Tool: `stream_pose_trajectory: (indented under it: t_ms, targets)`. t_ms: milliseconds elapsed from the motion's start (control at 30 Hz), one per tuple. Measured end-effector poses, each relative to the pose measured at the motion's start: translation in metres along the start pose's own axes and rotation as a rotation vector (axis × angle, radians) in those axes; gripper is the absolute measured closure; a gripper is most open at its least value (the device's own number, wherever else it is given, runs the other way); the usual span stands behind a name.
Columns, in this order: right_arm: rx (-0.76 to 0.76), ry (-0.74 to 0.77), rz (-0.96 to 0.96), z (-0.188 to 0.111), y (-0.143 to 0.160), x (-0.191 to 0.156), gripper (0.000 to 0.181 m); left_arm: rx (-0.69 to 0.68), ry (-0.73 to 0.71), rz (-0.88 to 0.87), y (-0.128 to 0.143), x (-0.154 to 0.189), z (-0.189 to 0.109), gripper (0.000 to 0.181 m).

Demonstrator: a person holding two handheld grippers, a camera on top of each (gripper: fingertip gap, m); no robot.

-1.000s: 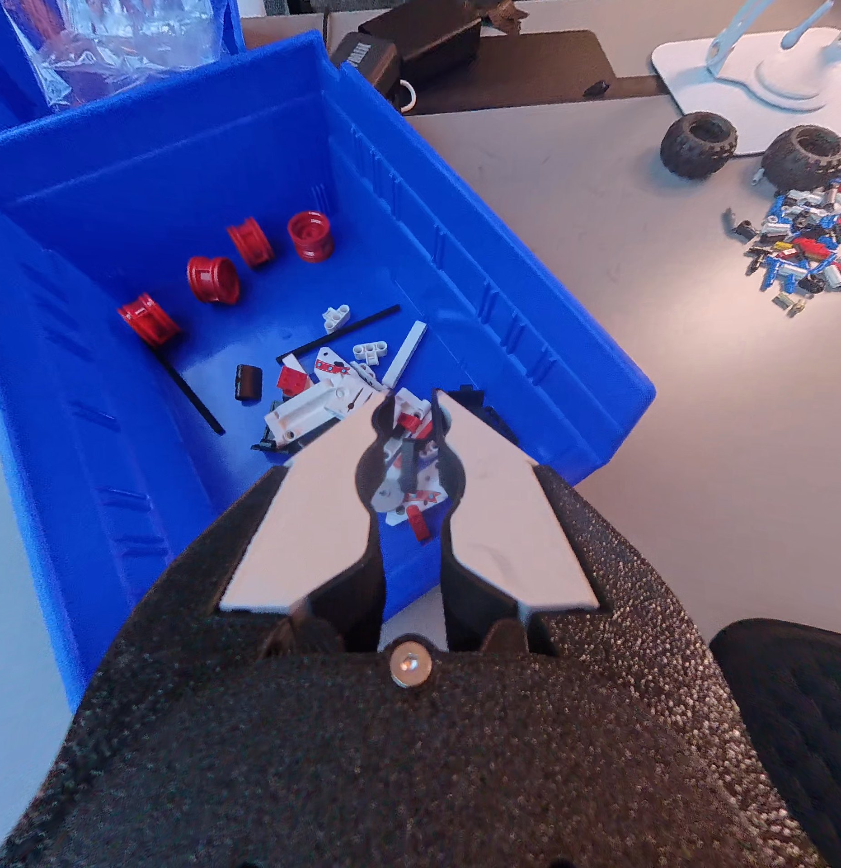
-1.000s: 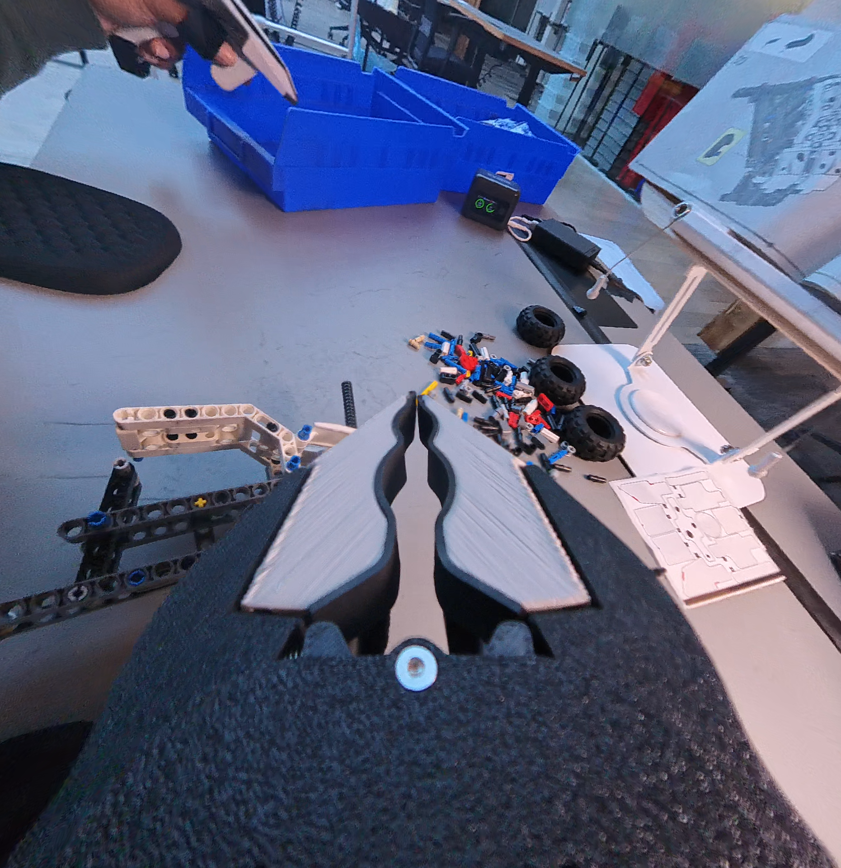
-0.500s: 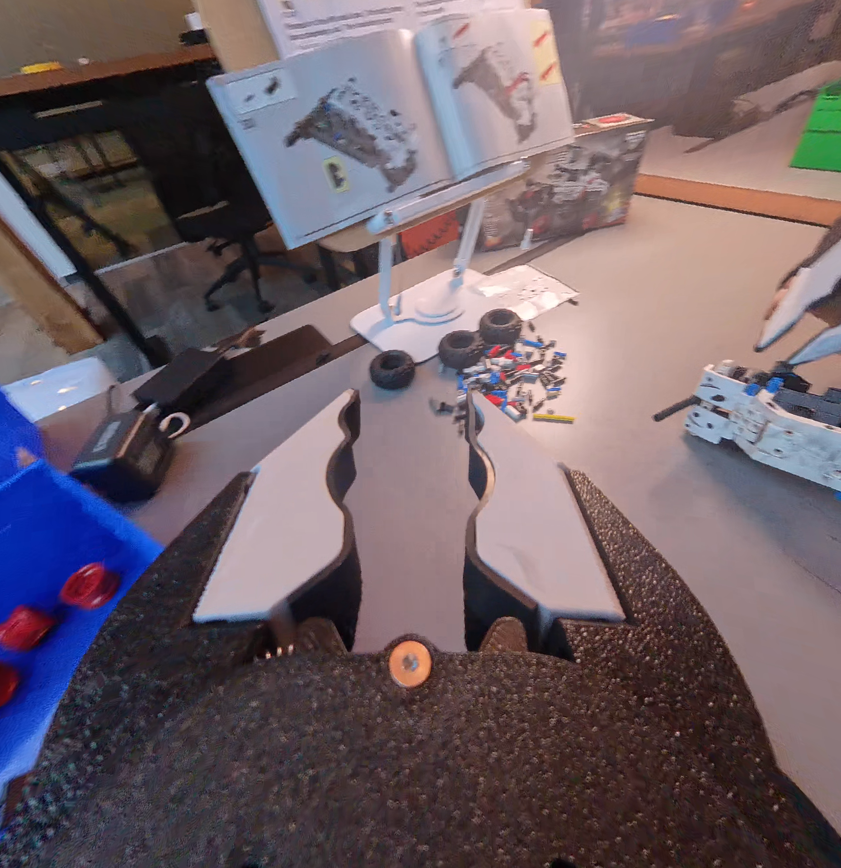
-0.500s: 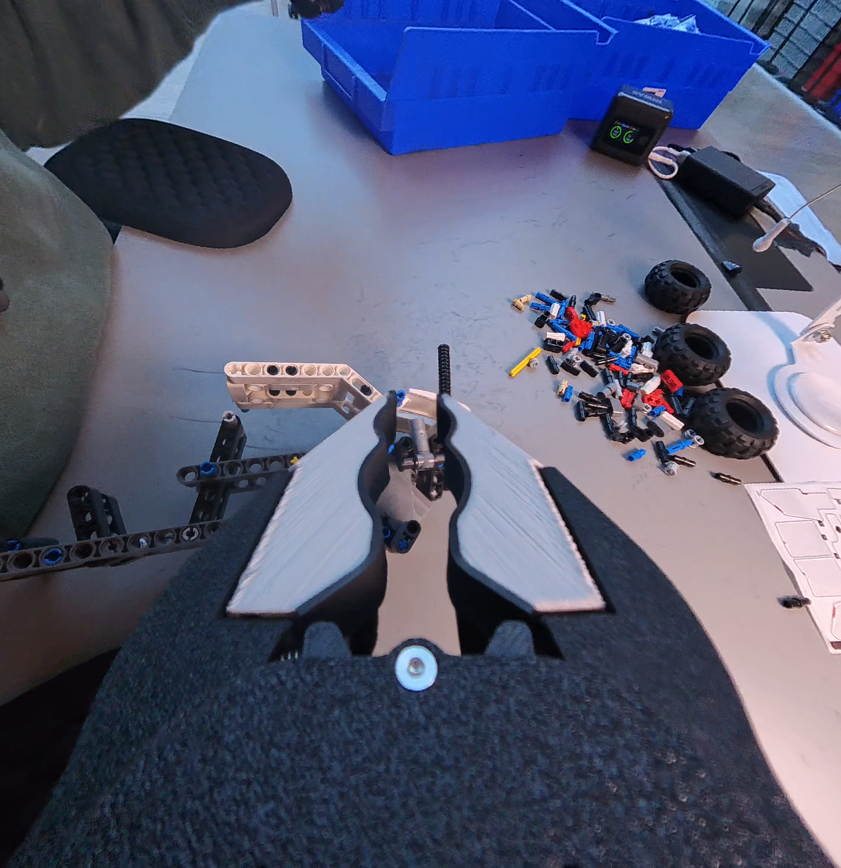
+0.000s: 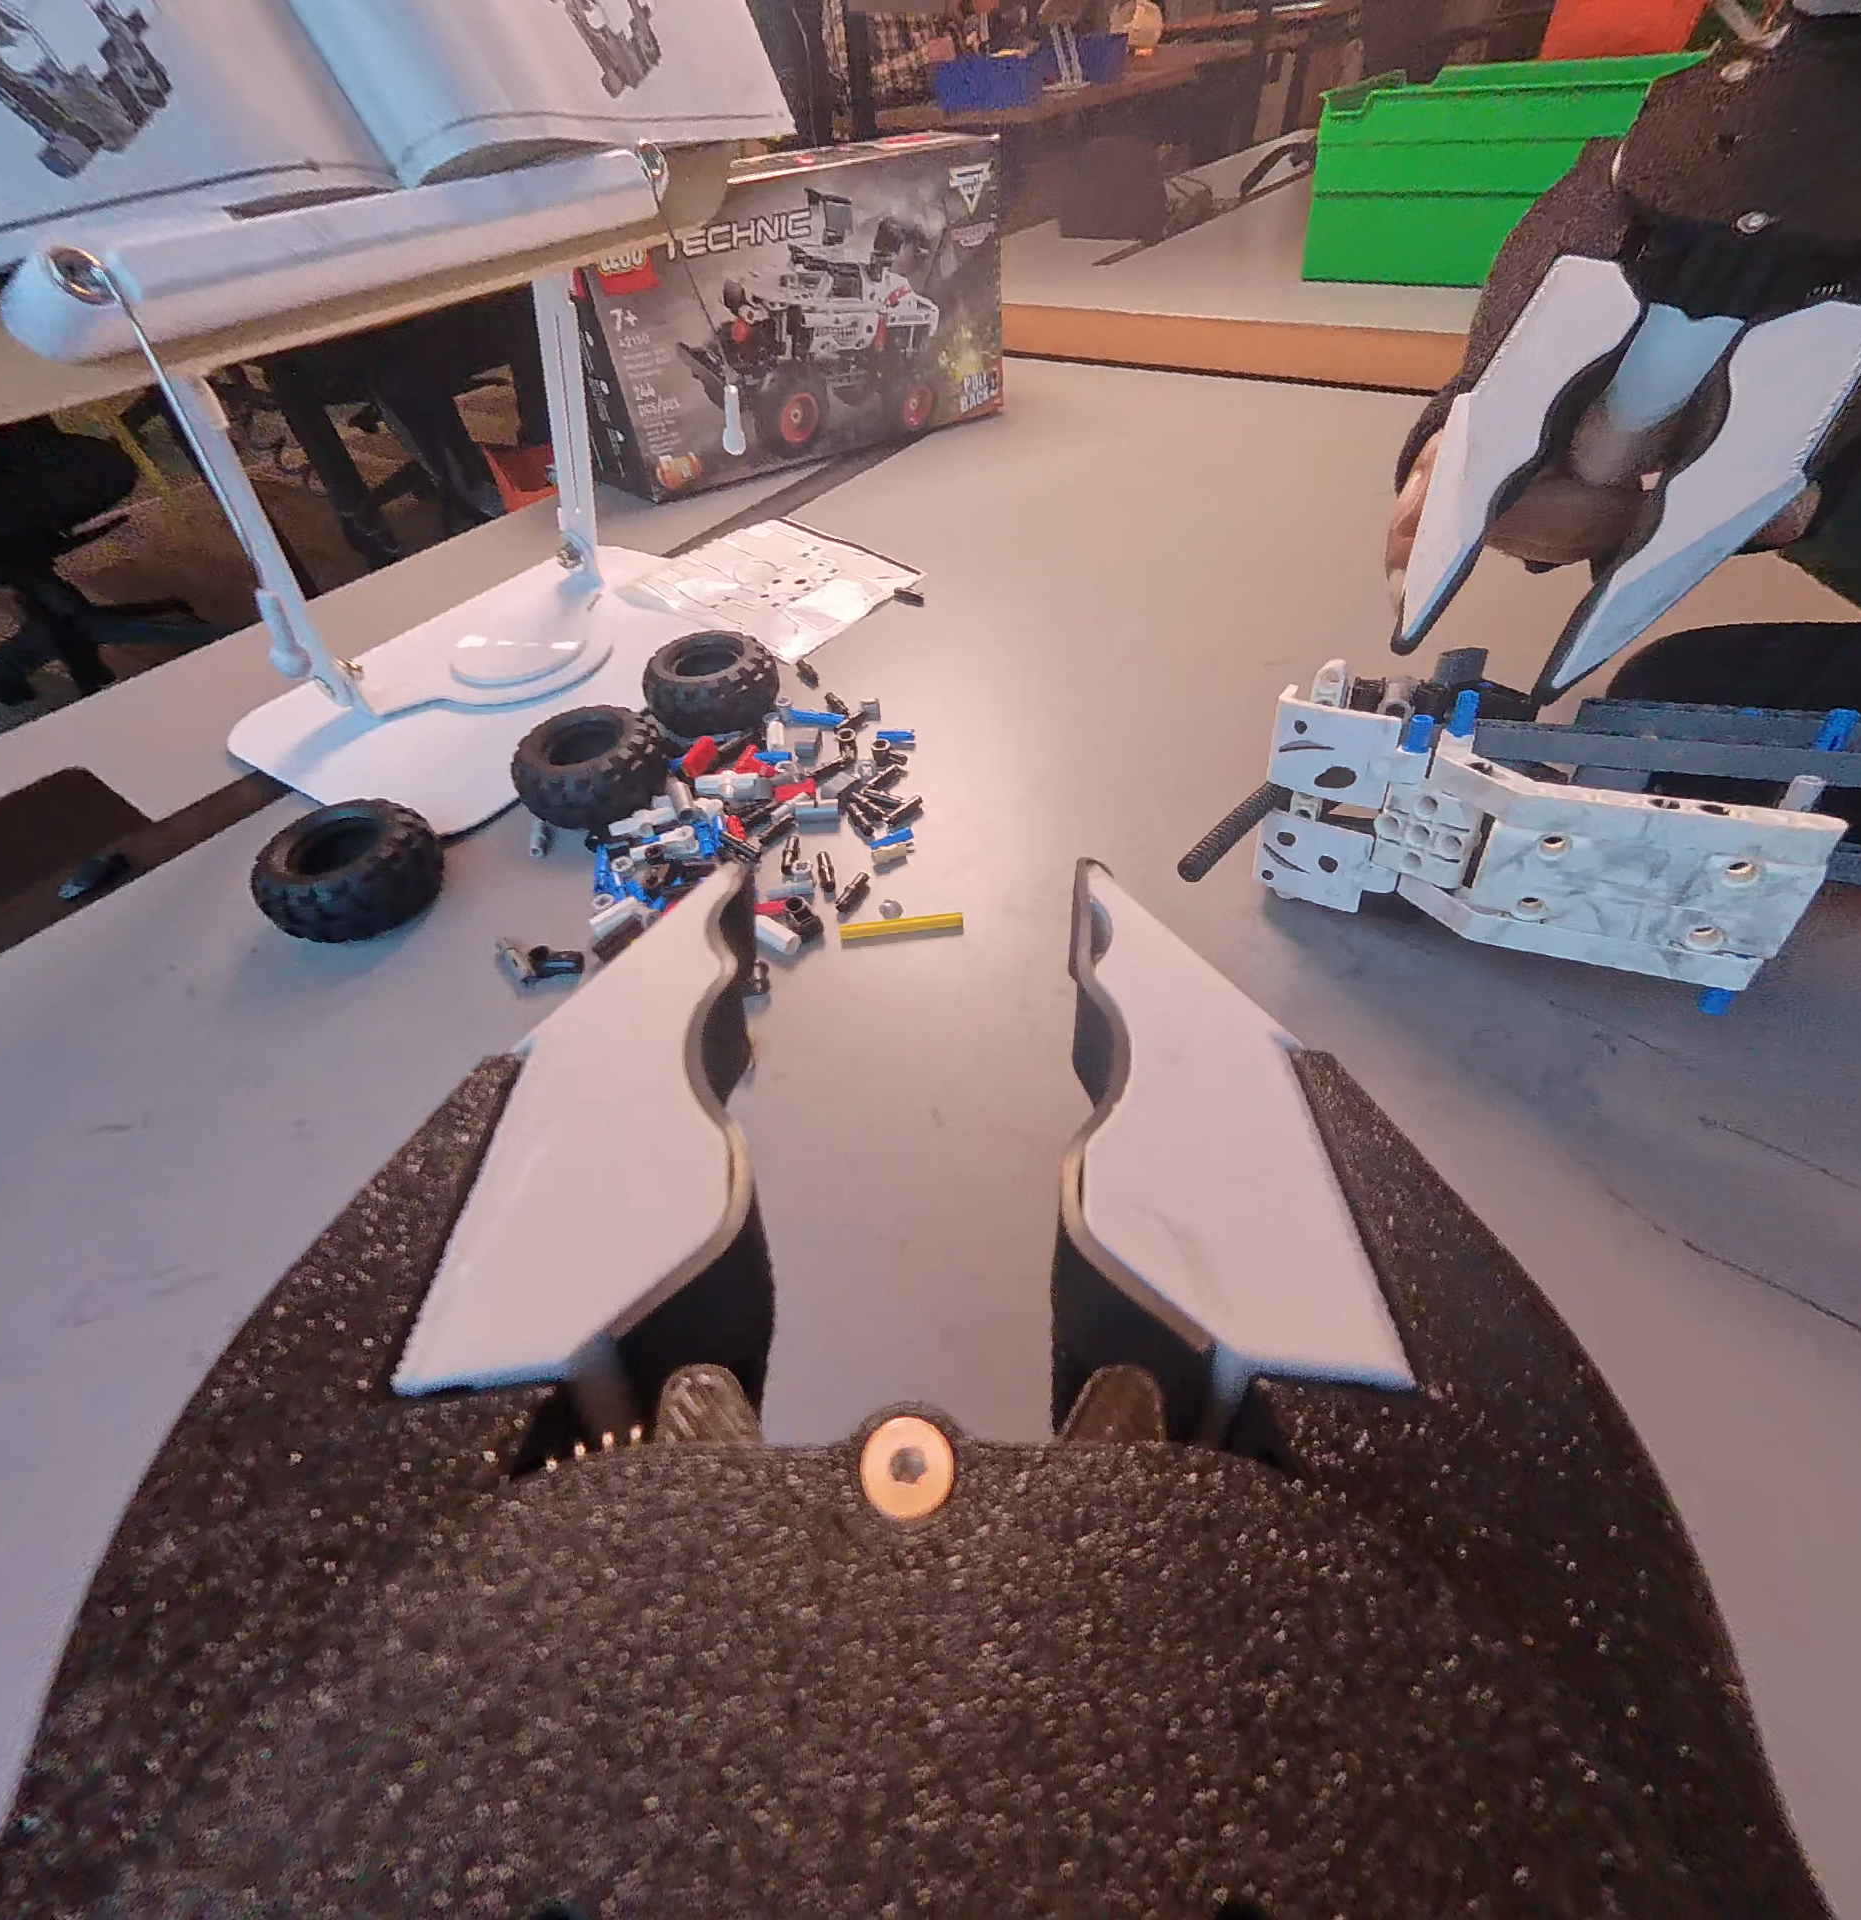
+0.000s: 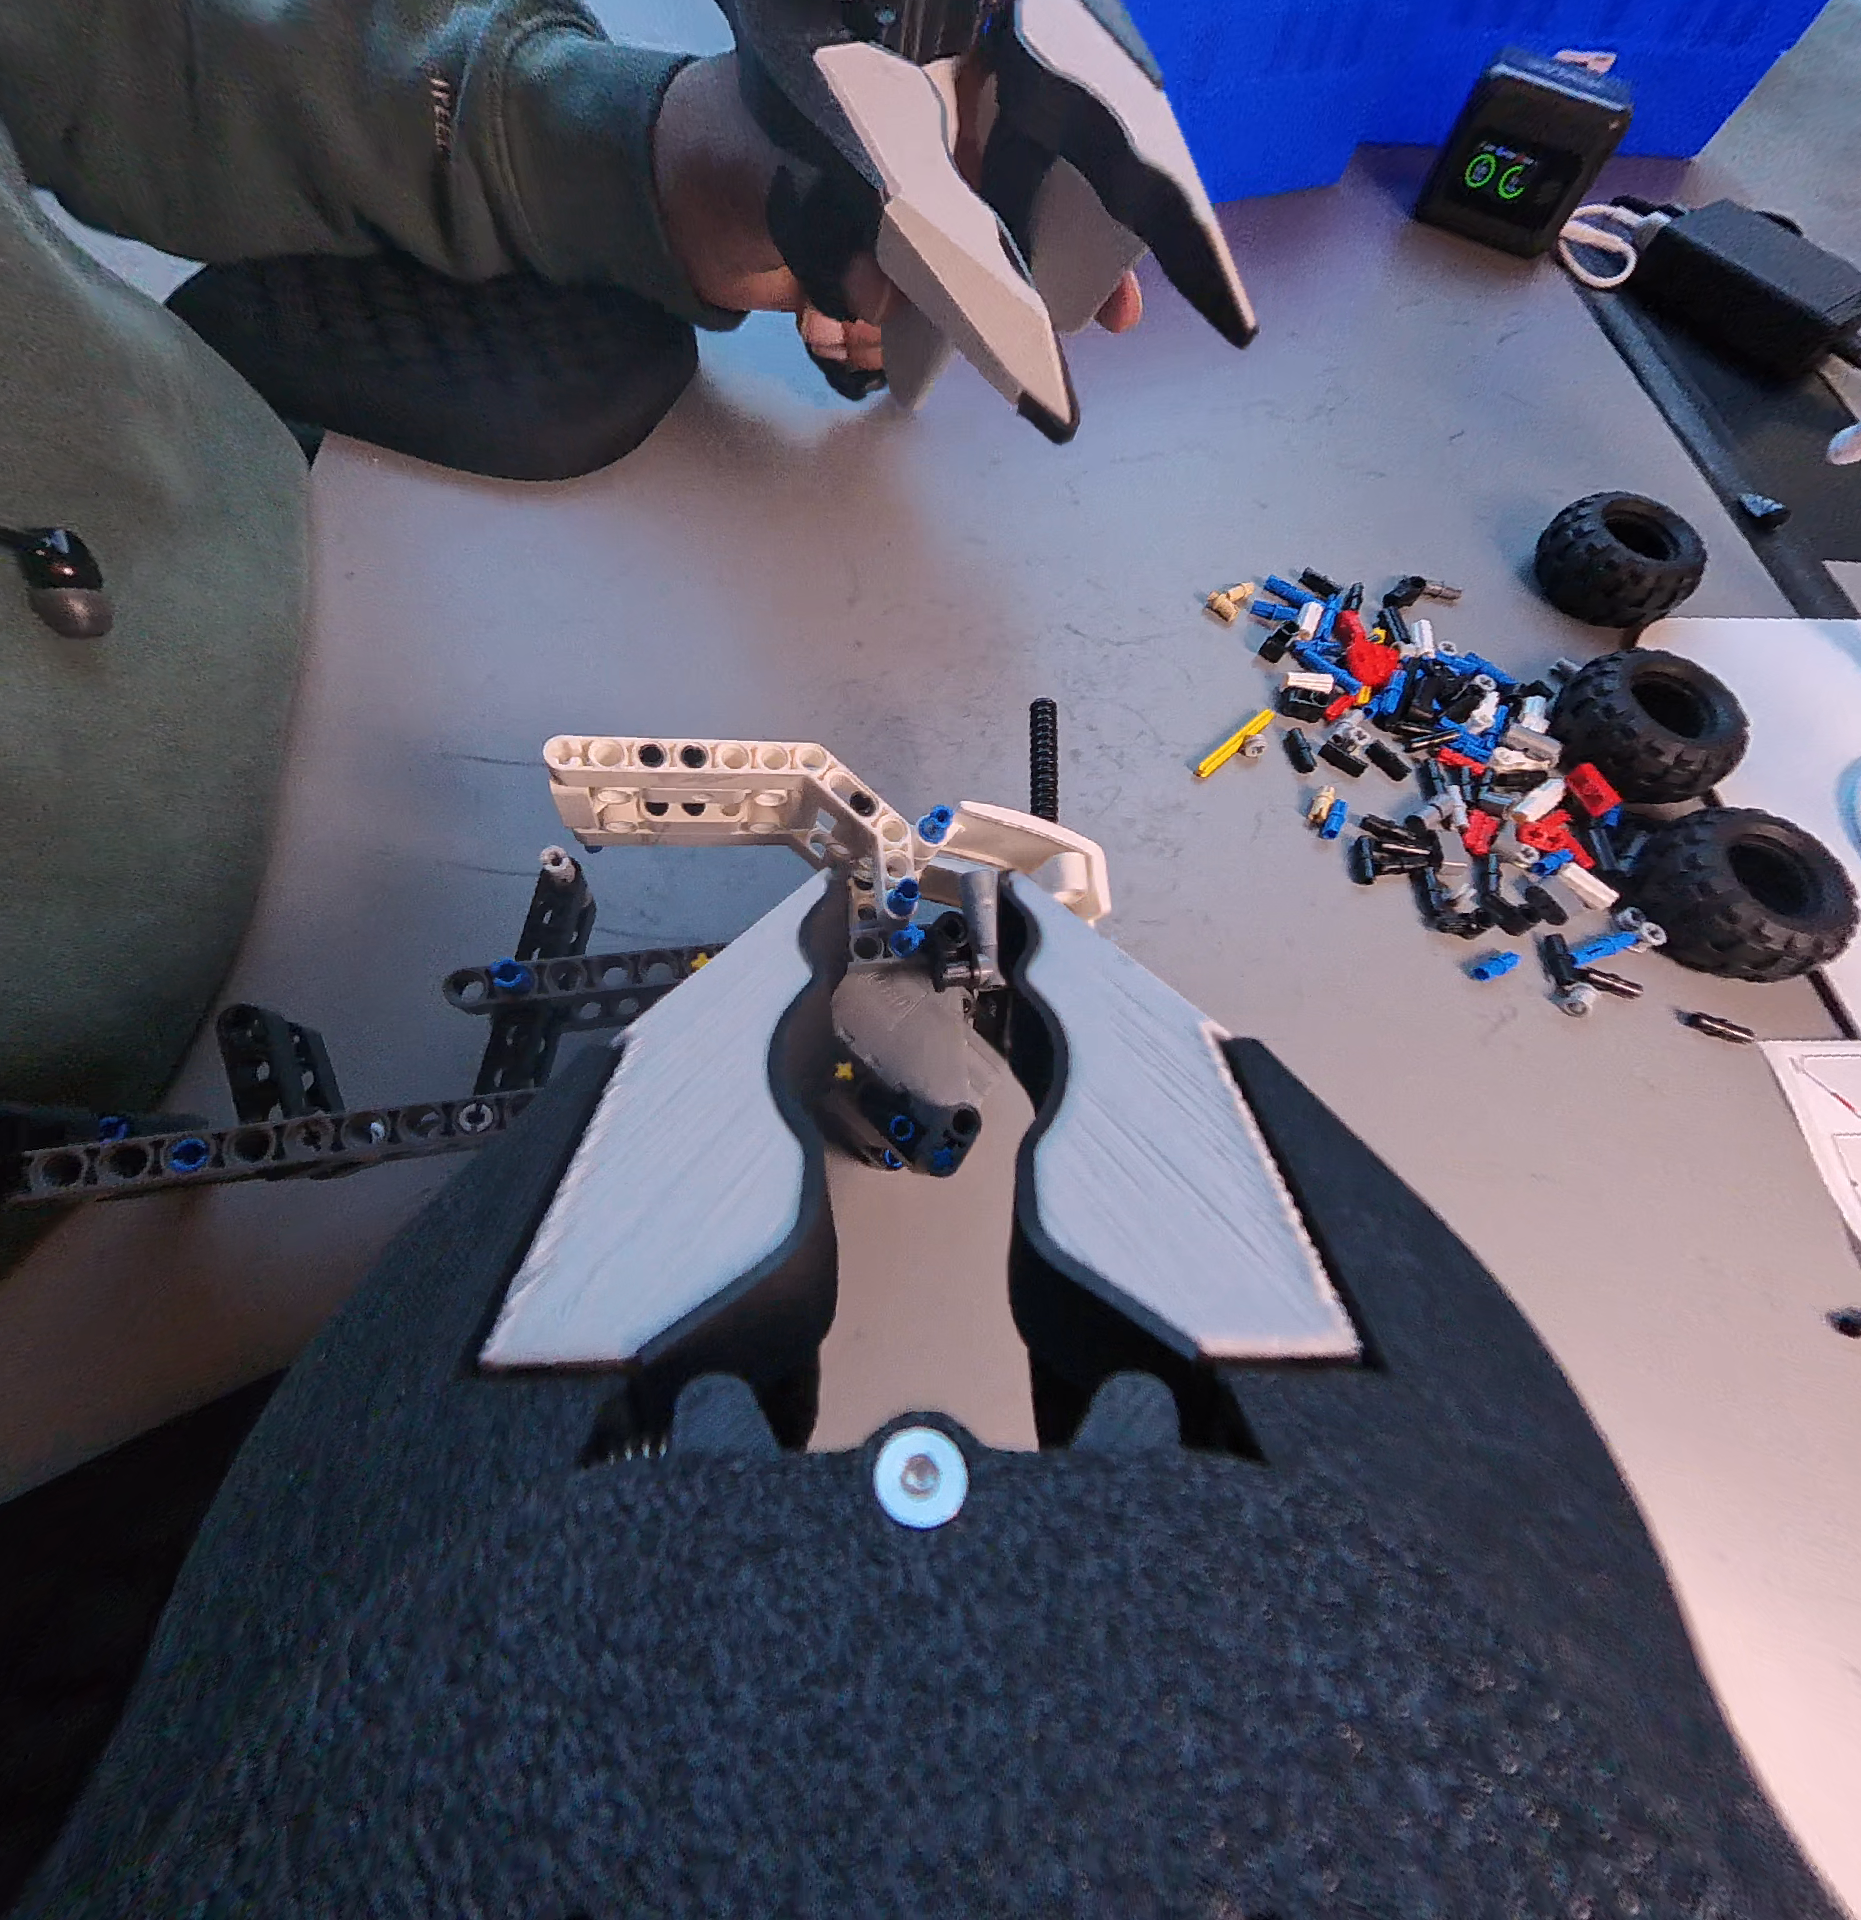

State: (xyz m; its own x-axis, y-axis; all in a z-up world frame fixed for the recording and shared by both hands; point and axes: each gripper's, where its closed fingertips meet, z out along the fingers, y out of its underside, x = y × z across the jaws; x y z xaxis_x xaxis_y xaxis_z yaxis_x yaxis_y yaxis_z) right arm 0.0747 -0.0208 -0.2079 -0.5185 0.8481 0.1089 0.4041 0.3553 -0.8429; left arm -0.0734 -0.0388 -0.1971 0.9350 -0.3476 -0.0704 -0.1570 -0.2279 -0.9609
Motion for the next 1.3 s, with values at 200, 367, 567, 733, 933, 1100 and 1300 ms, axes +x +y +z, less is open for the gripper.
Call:
stream_pose_trajectory:
  t_ms: [200,367,567,733,933,1100,1300]
  targets:
    - [-0.043,-0.032,-0.025,0.005,0.000,-0.007,0.160,-0.036,0.039,0.014,0.008,0.009,0.009,0.120]
    - [-0.113,-0.054,-0.058,0.013,-0.001,-0.005,0.161,-0.062,0.061,0.055,0.013,0.019,0.011,0.121]
    - [-0.225,-0.067,-0.099,0.020,0.004,-0.005,0.167,-0.081,0.073,0.066,0.016,0.022,0.011,0.122]
    - [-0.241,-0.053,-0.110,0.022,0.004,0.000,0.171,-0.078,0.074,0.058,0.016,0.022,0.009,0.122]
    - [-0.212,0.021,-0.099,0.022,0.004,0.012,0.176,-0.076,0.072,0.048,0.016,0.021,0.007,0.123]
    - [-0.167,0.019,-0.050,0.022,0.003,0.013,0.176,-0.082,0.082,0.054,0.018,0.023,0.008,0.123]
    - [-0.131,-0.005,-0.008,0.024,0.001,0.010,0.176,-0.060,0.178,0.035,0.012,0.042,0.010,0.117]
